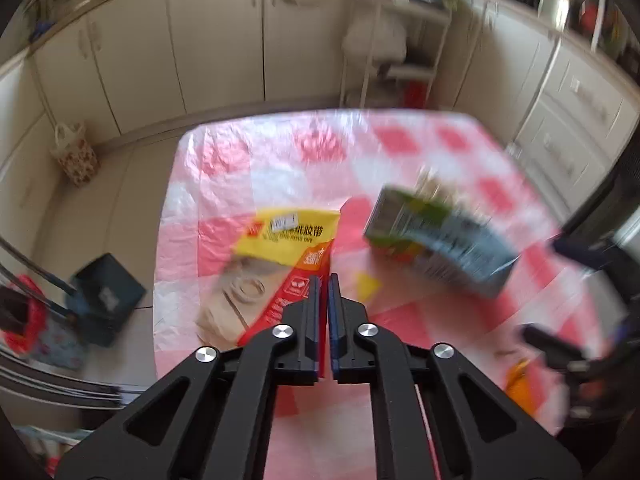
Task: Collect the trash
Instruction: 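Grasp the yellow-red snack bag with the left gripper while the right gripper grasps the blue milk carton, then lift the milk carton and snack bag and carry them toward the yellow bin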
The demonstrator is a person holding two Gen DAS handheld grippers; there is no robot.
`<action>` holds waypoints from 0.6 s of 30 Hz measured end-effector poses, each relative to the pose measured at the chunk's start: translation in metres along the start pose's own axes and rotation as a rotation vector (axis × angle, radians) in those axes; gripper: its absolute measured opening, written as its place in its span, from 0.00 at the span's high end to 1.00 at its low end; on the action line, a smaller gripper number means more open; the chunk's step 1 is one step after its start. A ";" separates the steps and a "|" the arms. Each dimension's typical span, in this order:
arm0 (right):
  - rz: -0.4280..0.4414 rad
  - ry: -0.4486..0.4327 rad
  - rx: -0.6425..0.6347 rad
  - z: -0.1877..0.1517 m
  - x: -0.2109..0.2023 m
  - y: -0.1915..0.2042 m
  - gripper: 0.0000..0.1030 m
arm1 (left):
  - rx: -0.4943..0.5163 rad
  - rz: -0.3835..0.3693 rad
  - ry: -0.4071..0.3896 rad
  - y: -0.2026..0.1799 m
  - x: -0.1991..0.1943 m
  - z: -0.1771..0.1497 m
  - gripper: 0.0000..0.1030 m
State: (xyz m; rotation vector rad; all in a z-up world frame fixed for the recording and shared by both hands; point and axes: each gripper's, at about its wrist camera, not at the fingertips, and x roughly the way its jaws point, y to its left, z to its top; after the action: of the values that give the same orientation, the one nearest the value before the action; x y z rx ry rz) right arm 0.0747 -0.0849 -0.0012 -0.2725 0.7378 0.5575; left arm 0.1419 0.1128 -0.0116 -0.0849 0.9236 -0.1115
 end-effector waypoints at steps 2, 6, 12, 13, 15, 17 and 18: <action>0.000 0.007 -0.013 0.005 0.010 0.004 0.24 | -0.053 -0.040 -0.052 0.008 -0.016 0.002 0.96; -0.026 0.030 -0.058 0.012 0.030 0.009 0.24 | -0.153 -0.094 -0.135 0.030 -0.035 0.008 0.96; -0.027 0.104 -0.035 0.014 0.056 0.002 0.34 | -0.192 -0.134 -0.241 0.036 -0.050 0.015 0.96; -0.021 0.116 -0.035 0.014 0.058 0.002 0.47 | -0.189 -0.134 -0.254 0.035 -0.052 0.016 0.96; -0.002 0.150 -0.044 0.011 0.061 0.005 0.47 | -0.191 -0.133 -0.258 0.034 -0.051 0.019 0.96; 0.014 0.154 -0.054 0.008 0.057 0.007 0.48 | -0.202 -0.133 -0.255 0.035 -0.050 0.019 0.96; 0.027 0.157 -0.059 0.007 0.054 0.007 0.48 | -0.205 -0.133 -0.254 0.035 -0.050 0.019 0.96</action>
State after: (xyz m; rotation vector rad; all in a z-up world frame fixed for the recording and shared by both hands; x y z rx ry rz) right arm 0.1071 -0.0551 -0.0345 -0.3642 0.8791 0.5886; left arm 0.1288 0.1545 0.0350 -0.3439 0.6724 -0.1259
